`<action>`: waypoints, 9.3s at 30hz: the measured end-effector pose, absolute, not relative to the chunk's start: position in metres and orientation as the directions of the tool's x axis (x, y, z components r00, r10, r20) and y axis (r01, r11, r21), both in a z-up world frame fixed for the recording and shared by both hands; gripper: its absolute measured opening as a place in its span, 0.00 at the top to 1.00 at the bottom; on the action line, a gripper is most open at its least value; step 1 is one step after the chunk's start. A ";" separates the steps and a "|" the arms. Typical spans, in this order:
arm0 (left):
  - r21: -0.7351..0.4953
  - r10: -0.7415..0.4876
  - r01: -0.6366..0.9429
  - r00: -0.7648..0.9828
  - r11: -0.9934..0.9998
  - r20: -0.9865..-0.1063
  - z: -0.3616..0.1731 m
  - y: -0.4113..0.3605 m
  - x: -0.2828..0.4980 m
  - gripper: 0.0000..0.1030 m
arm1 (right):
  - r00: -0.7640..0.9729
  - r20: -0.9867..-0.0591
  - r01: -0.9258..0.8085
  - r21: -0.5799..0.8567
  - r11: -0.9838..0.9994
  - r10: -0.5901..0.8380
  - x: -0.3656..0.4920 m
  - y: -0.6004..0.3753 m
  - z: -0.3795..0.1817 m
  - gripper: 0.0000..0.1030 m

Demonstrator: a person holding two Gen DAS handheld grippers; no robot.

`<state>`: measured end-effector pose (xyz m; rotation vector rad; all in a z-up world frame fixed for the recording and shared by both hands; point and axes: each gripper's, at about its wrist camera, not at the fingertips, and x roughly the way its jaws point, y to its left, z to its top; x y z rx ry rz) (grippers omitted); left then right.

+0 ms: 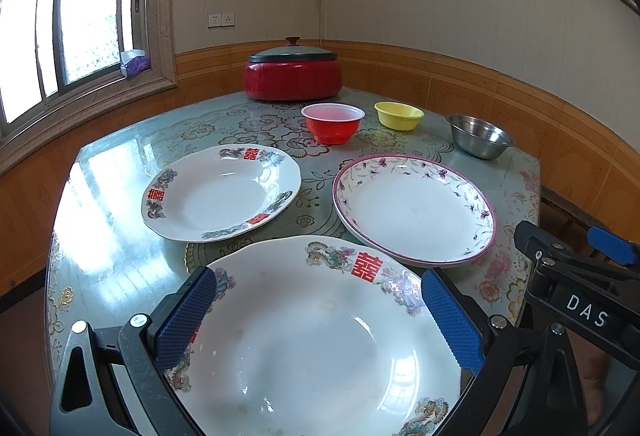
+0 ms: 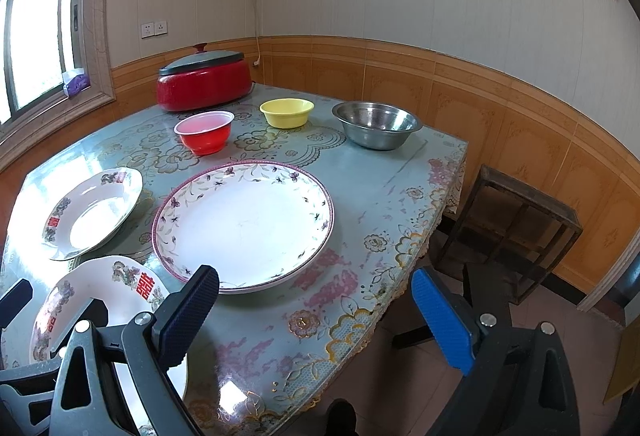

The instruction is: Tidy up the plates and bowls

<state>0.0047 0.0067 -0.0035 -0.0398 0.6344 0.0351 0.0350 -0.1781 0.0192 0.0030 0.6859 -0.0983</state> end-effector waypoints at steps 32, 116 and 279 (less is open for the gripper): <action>-0.193 -0.152 0.039 0.776 0.980 -0.612 -0.007 0.012 0.013 0.00 | 0.679 -0.709 -0.038 0.223 0.974 0.189 0.083 -0.223 -0.005 0.04; -0.151 0.184 -0.505 0.552 0.850 -0.813 -0.057 -0.100 0.165 0.69 | 0.183 -0.856 -0.891 0.063 0.449 0.483 0.339 -0.264 -0.047 0.73; -0.223 0.077 -0.277 0.770 0.935 -0.633 -0.016 -0.017 0.082 0.79 | 0.184 -0.708 -0.780 0.317 0.540 0.681 0.227 -0.212 -0.015 0.67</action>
